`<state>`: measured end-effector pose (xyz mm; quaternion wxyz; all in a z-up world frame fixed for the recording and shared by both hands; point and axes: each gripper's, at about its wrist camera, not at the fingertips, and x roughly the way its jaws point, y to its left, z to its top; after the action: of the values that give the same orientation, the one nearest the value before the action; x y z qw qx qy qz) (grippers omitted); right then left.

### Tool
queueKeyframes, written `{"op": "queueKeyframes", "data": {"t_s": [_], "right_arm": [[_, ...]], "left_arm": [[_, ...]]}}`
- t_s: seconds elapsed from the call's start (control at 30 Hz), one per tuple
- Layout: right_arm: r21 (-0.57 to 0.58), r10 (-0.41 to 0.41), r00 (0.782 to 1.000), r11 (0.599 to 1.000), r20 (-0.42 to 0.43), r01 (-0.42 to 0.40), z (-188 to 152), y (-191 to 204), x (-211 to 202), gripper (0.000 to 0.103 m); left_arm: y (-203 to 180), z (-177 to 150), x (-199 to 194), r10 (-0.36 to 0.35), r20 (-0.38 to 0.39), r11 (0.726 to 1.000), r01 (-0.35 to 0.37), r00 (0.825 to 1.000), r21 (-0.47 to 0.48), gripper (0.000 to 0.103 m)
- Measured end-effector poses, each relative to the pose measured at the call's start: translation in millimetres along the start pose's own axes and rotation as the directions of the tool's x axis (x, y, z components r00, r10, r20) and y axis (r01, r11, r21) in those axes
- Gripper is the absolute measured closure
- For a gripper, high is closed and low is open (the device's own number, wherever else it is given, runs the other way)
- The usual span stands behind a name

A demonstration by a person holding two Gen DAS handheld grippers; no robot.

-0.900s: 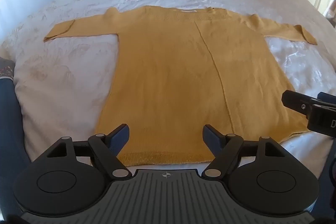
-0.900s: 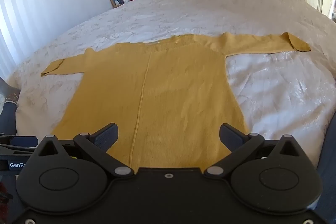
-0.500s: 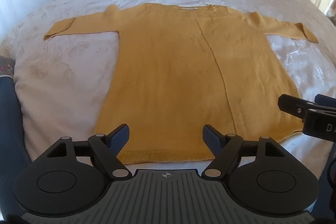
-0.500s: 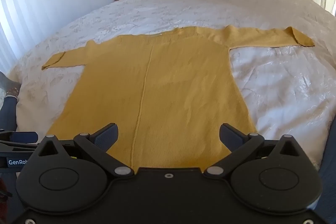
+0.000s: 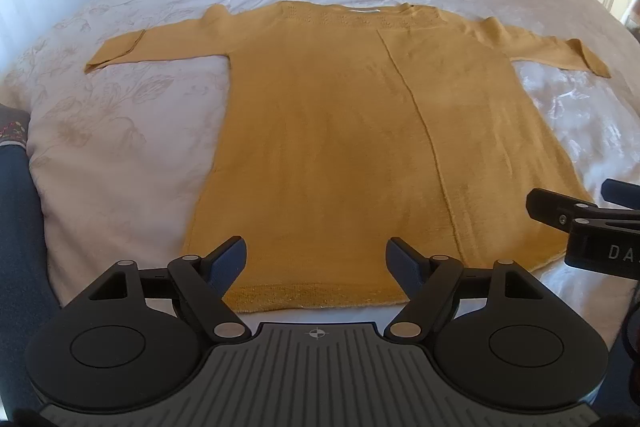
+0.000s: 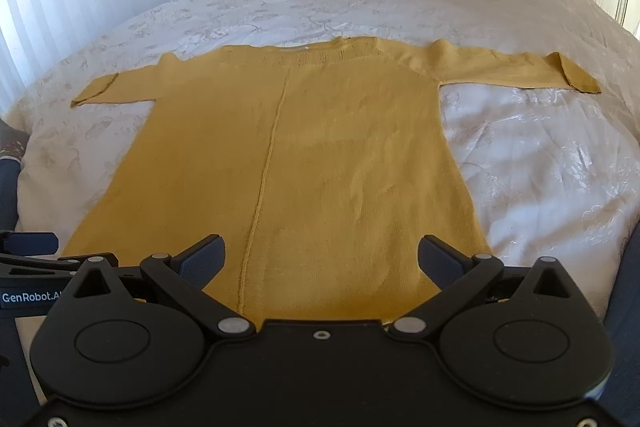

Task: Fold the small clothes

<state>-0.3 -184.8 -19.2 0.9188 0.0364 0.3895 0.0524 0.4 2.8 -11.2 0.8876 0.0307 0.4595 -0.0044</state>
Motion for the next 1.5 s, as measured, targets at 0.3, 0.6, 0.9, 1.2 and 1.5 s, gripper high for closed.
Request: {"op": "queueKeyframes", "data": {"t_s": [0.3, 0.6, 0.9, 1.2, 1.5], "right_arm": [[-0.001, -0.011, 1.0, 1.0, -0.011, 0.011, 2, 2, 3, 0.001], [0.0, -0.031, 0.999, 1.0, 0.013, 0.031, 5, 1, 4, 0.001], [-0.046, -0.067, 0.994, 0.996, 0.091, 0.071, 15, 8, 1, 0.001], [-0.031, -0.1, 0.988, 0.994, 0.118, 0.104, 22, 12, 2, 0.001], [-0.043, -0.16, 0.984, 0.985, 0.082, 0.164, 24, 15, 14, 0.002]], "left_arm": [[1, 1, 2, 0.002, -0.006, 1.0, -0.002, 1.0, 0.0, 0.027], [0, 3, 6, 0.004, -0.009, 1.0, -0.004, 1.0, 0.011, 0.027], [-4, 8, 5, 0.002, 0.023, 0.999, -0.003, 1.0, 0.039, 0.027], [-5, 13, 6, -0.002, 0.051, 0.999, 0.0, 0.999, 0.04, 0.027], [-3, 16, 13, -0.029, 0.042, 0.998, 0.027, 0.999, 0.05, 0.041]]}}
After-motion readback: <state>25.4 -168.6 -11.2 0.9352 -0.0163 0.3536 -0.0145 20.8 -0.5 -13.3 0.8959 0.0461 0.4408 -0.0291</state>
